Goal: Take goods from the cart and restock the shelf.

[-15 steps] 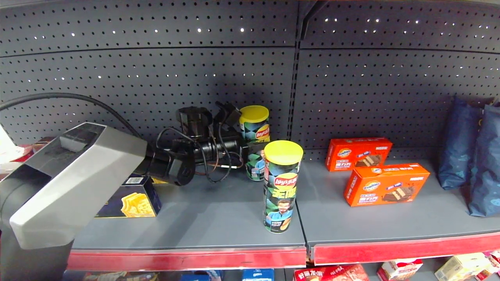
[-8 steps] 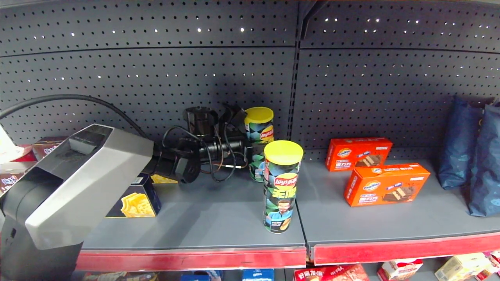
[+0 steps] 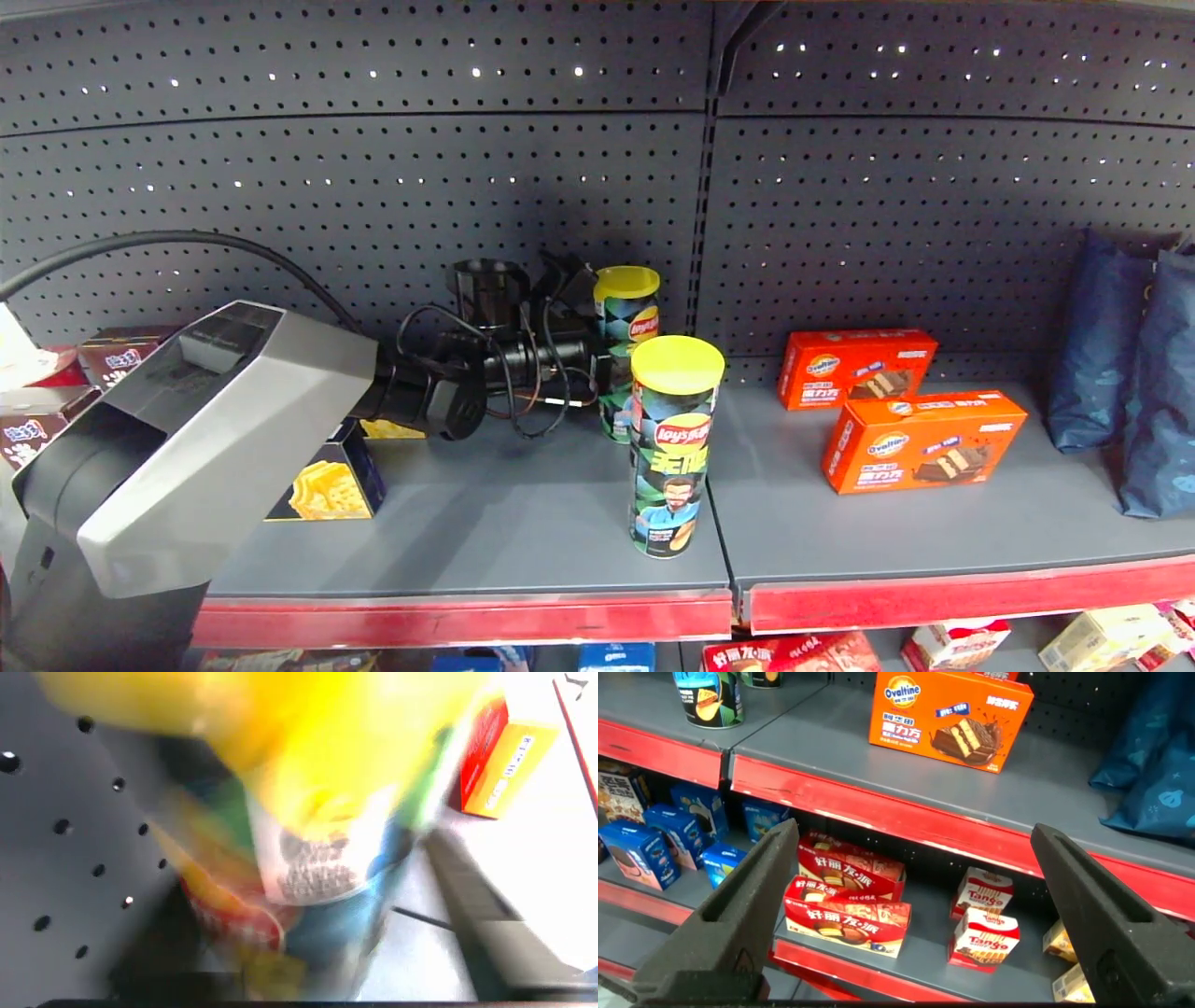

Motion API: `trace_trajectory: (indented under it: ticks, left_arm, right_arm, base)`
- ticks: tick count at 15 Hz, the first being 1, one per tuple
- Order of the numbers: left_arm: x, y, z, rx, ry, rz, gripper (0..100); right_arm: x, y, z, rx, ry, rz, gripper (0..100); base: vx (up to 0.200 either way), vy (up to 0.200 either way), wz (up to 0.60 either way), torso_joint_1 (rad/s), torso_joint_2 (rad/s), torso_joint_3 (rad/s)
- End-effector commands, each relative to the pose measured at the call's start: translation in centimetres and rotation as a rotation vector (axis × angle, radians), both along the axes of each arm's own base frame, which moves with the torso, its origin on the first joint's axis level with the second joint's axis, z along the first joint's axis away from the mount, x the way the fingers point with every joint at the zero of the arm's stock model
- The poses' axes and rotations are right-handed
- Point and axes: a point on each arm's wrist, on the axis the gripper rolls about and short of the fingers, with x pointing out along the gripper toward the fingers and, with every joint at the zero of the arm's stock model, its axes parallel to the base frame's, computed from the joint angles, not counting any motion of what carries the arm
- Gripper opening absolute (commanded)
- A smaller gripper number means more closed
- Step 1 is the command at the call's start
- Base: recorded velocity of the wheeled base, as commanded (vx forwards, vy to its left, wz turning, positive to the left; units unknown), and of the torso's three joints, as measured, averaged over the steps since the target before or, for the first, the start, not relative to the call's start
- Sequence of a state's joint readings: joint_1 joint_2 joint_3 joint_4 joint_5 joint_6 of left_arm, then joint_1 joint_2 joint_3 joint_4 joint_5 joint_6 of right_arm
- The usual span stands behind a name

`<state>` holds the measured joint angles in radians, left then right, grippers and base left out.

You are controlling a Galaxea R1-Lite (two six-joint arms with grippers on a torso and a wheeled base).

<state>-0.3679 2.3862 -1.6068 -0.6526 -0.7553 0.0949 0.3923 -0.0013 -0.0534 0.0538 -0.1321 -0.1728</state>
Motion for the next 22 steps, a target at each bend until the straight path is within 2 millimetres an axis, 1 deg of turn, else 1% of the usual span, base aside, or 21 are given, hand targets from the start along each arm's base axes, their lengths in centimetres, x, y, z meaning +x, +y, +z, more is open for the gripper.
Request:
trace_trajectory:
  ticks: [1, 3, 4, 5, 6, 7, 8, 9, 10, 11, 12, 14, 16, 18, 20, 22]
  left_arm:
    - [-0.1, -0.1, 0.1, 0.002, -0.003, -0.002, 100]
    - [-0.2, 0.1, -0.1, 0.022, -0.027, 0.003, 100]
    - [-0.4, 0.3, -0.6, 0.035, -0.02, 0.005, 100]
    - [-0.9, 0.7, -0.9, 0.05, -0.016, 0.012, 100]
    - [-0.9, 0.7, -0.9, 0.05, -0.016, 0.012, 100]
    - [-2.2, 1.8, -0.9, 0.081, -0.004, 0.065, 100]
    - [-2.3, 1.9, -0.9, 0.082, -0.003, 0.069, 100]
    - [-2.8, 3.4, -1.1, 0.076, -0.019, 0.1, 100]
    - [-2.9, 3.8, -1.1, 0.073, -0.024, 0.11, 100]
    - [-3.6, 5.1, -1.4, 0.075, -0.018, 0.133, 100]
    - [-4.2, 5.8, -1.5, 0.079, -0.009, 0.143, 100]
    - [-4.4, 6.9, -2.0, 0.08, -0.014, 0.185, 100]
    - [-4.4, 7.4, -2.1, 0.089, -0.017, 0.247, 100]
    - [-4.4, 7.3, -1.9, 0.09, -0.021, 0.273, 100]
    - [-4.5, 6.8, -1.9, 0.106, -0.024, 0.344, 100]
    - [-5.3, 6.0, -1.5, 0.121, -0.03, 0.404, 100]
  right_arm:
    - [0.0, 0.0, 0.0, 0.001, 0.001, 0.001, 100]
    - [0.0, 0.0, 0.0, 0.005, 0.002, 0.001, 100]
    - [0.0, 0.0, 0.0, 0.009, 0.002, 0.001, 100]
    - [0.0, 0.0, 0.0, 0.009, 0.002, 0.001, 100]
    - [0.0, 0.0, 0.0, 0.009, 0.002, 0.001, 100]
    - [0.0, 0.0, 0.0, 0.009, 0.002, 0.001, 100]
    - [0.0, 0.0, 0.0, 0.009, 0.002, 0.001, 100]
    - [0.0, 0.0, 0.0, 0.009, 0.002, 0.002, 100]
    - [0.0, 0.0, 0.0, 0.009, 0.002, 0.002, 100]
    - [0.0, 0.0, 0.0, 0.01, 0.002, 0.001, 100]
    - [0.0, 0.0, 0.0, 0.012, 0.002, 0.001, 100]
    - [0.0, 0.0, 0.0, 0.019, 0.004, 0.002, 100]
    - [0.0, 0.0, 0.0, 0.019, 0.004, 0.001, 100]
    - [0.0, 0.0, 0.0, 0.019, 0.004, 0.002, 100]
    - [0.0, 0.0, 0.0, 0.02, 0.005, -0.001, 100]
    - [0.0, 0.0, 0.0, 0.02, 0.005, 0.001, 100]
  base:
    - [0.0, 0.0, 0.0, 0.0, 0.0, 0.0]
    - [0.0, 0.0, 0.0, 0.0, 0.0, 0.0]
    - [0.0, 0.0, 0.0, 0.0, 0.0, 0.0]
    - [0.0, 0.0, 0.0, 0.0, 0.0, 0.0]
    - [0.0, 0.0, 0.0, 0.0, 0.0, 0.0]
    - [0.0, 0.0, 0.0, 0.0, 0.0, 0.0]
    - [0.0, 0.0, 0.0, 0.0, 0.0, 0.0]
    - [0.0, 0.0, 0.0, 0.0, 0.0, 0.0]
    - [0.0, 0.0, 0.0, 0.0, 0.0, 0.0]
    - [0.0, 0.0, 0.0, 0.0, 0.0, 0.0]
    - [0.0, 0.0, 0.0, 0.0, 0.0, 0.0]
    - [0.0, 0.0, 0.0, 0.0, 0.0, 0.0]
    - [0.0, 0.0, 0.0, 0.0, 0.0, 0.0]
    - [0.0, 0.0, 0.0, 0.0, 0.0, 0.0]
    - [0.0, 0.0, 0.0, 0.0, 0.0, 0.0]
    - [0.0, 0.0, 0.0, 0.0, 0.0, 0.0]
